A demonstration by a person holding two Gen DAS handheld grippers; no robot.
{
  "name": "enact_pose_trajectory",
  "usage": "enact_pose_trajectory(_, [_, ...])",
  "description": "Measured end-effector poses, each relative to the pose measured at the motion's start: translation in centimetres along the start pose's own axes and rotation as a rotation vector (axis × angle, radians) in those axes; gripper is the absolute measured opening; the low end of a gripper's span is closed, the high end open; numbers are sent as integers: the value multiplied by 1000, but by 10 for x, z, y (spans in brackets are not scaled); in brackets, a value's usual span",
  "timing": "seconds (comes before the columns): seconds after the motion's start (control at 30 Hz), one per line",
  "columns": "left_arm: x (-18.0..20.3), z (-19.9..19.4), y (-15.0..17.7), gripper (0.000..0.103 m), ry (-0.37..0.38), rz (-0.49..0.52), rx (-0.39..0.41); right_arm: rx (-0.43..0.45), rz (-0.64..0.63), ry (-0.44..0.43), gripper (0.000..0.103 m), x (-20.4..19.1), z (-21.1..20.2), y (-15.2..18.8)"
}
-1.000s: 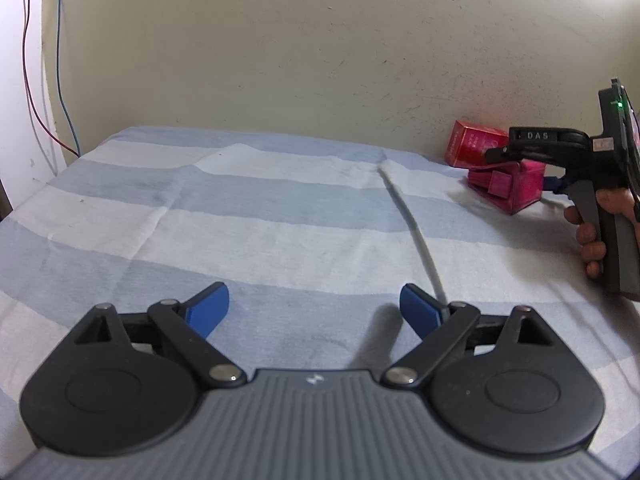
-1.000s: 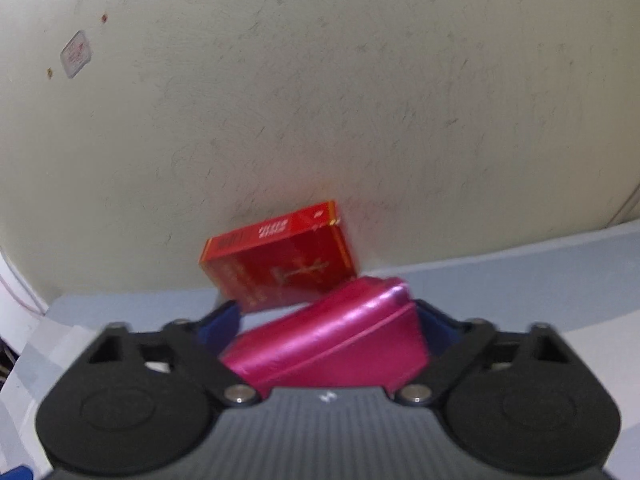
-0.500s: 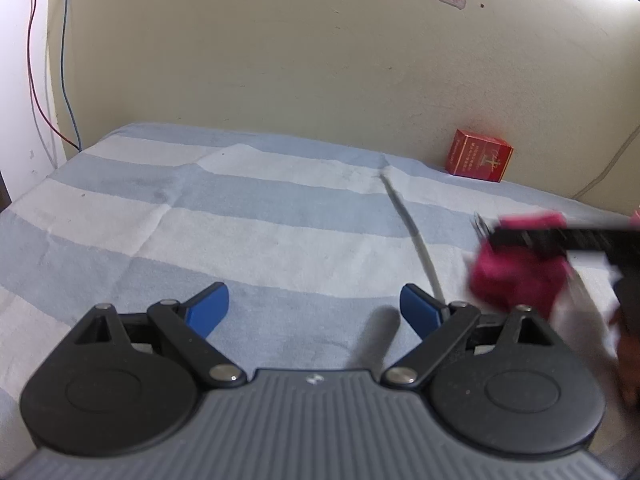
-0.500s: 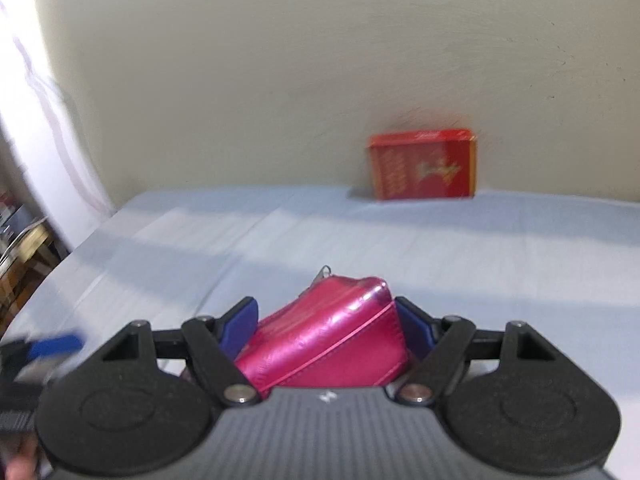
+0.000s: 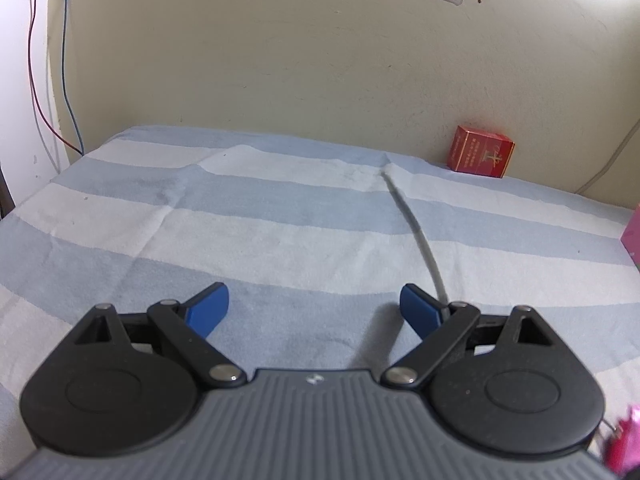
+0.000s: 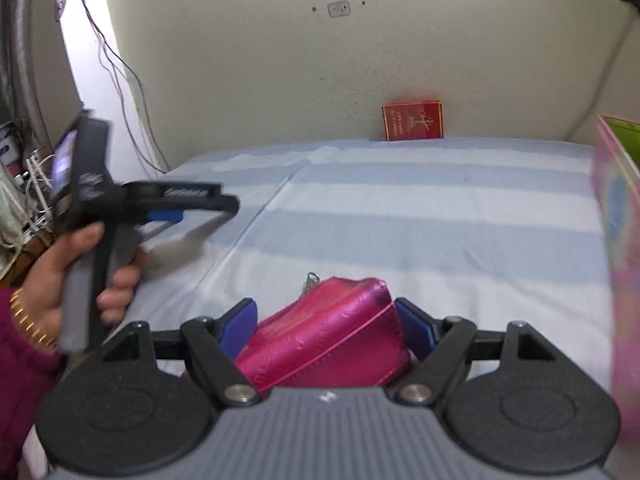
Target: Organize objects
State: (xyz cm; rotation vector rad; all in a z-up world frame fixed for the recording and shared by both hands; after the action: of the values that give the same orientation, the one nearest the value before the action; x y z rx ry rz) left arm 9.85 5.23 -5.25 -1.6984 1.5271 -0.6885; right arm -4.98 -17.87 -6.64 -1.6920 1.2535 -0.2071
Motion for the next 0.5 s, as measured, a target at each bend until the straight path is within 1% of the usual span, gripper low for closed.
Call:
enact_pose_trajectory(0.03, [0, -1, 1, 94, 1, 2, 3, 30, 22, -16, 86, 2, -12, 5])
enact_pose_trajectory(0.07, [0, -1, 1, 94, 2, 2, 7, 66, 45, -21, 88, 4, -24, 8])
enact_pose_trajectory(0.13, [-2, -2, 2, 94, 0, -5, 13, 111, 89, -21, 88, 15, -41, 11])
enact_pose_trajectory(0.27, [-4, -4, 3, 94, -22, -31, 25, 170, 178, -24, 87, 30, -71, 16])
enact_pose_trajectory(0.37, [-3, -5, 3, 94, -40, -31, 26, 186, 177, -21, 87, 32, -81, 22])
enact_pose_trajectory(0.5, [2, -4, 3, 94, -69, -7, 24, 187, 181, -31, 87, 35, -83, 27])
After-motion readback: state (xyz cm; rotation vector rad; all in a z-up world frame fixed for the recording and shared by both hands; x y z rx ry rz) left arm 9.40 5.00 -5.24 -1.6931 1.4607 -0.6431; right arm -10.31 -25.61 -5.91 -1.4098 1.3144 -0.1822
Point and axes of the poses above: each gripper's, at about its wrist camera, not at the fingertips, and z roughly the way its jaws point, x to its right, y to its underside, the point moved 1 cm from there along z, roughly the way its jaws point, and after that the axes turned 15 degrees about -y, right-handed, at the moved point
